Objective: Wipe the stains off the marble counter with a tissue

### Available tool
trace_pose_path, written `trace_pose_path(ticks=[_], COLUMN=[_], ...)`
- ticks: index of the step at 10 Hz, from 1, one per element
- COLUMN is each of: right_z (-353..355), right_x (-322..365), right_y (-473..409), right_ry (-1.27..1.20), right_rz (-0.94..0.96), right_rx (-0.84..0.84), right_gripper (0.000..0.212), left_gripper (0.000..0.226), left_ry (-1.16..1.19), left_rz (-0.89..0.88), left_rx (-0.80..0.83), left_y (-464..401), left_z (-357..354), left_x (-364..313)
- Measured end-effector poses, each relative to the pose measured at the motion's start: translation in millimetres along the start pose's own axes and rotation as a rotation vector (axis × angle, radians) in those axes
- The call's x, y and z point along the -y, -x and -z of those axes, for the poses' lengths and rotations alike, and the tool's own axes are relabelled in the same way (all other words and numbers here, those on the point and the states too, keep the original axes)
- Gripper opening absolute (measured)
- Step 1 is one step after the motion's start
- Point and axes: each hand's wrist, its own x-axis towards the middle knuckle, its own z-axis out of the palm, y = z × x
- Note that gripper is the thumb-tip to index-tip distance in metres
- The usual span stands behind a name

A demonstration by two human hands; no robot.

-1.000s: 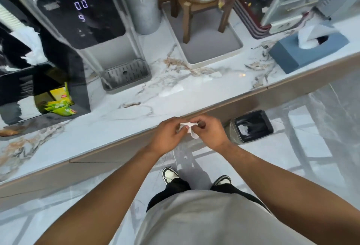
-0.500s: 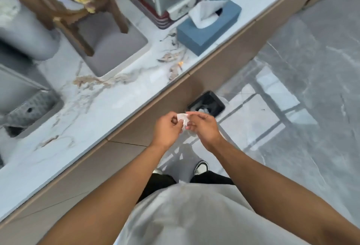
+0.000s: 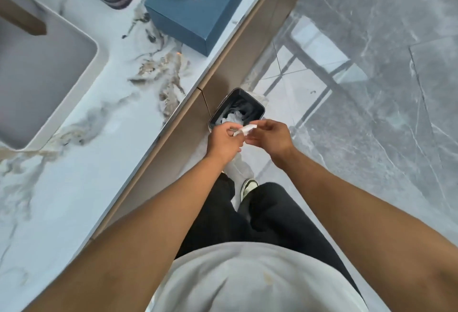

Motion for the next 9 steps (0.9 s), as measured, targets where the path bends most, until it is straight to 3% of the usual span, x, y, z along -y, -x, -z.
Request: trace_pose_path(ticks=[4,5,7,9], right_z=[-1,4,7,15], right_x=[-63,-87,-100,-94], right_y=[-162,-200,-230,-236], right_ry=[0.110,0.081,0.158,0.174], right_rz=[-0.216,-0.261,-0.246,-0.269], right_rx=[0.014,0.058,0.138,0.091], right_gripper=[0.026,0.029,0.036,0.029], left_gripper=[0.019,0.021,0.033,0.039], left_ry=[-0.056,0.021,0.029,-0.056], left_rz=[0.191,0.230,0.237,0.216], left_rx=[-0.105,-0.125,-0.181,-0.192], left_y=[-151,-184,-211,-210], left_z=[-37,-50,-57,-52], left_x=[60,86,109,117])
